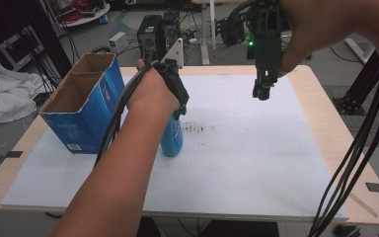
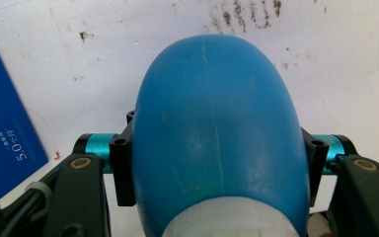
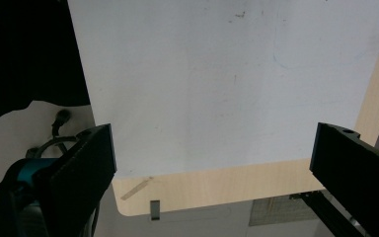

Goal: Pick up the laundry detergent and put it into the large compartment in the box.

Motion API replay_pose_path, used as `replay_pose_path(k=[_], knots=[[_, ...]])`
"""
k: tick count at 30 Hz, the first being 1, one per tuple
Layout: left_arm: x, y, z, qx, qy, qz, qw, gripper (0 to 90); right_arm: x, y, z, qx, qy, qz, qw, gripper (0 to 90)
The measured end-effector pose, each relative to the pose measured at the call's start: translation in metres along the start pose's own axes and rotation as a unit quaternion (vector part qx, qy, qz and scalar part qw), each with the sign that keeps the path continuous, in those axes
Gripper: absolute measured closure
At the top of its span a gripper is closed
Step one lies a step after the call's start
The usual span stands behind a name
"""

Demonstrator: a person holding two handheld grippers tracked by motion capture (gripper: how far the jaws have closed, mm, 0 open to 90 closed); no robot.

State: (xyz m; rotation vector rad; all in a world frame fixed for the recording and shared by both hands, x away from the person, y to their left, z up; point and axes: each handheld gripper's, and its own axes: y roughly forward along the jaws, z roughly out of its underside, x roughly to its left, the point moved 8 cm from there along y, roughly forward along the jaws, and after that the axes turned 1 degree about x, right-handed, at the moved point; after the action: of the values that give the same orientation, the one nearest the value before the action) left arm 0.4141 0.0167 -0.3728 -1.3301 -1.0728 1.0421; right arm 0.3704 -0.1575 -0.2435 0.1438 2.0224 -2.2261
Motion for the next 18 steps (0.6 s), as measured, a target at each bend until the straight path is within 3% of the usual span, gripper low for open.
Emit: replay_pose_path(k=[3,11,18], knots=[[0.001,-0.002,0.001,0.001,0.004,0.003,1.0,37.8,0.0,-0.001,-0.001,-0.002,0.002,0.0,1.0,2.7],[0.017,-0.038,0.012,-0.007,0.016,0.008,0.9998,37.7,0.0,-0.001,-0.001,-0.002,0.002,0.001,1.0,2.7],[0.03,-0.067,0.016,-0.004,0.025,-0.017,0.9995,37.7,0.0,-0.002,-0.004,-0.002,-0.002,0.002,1.0,2.7]])
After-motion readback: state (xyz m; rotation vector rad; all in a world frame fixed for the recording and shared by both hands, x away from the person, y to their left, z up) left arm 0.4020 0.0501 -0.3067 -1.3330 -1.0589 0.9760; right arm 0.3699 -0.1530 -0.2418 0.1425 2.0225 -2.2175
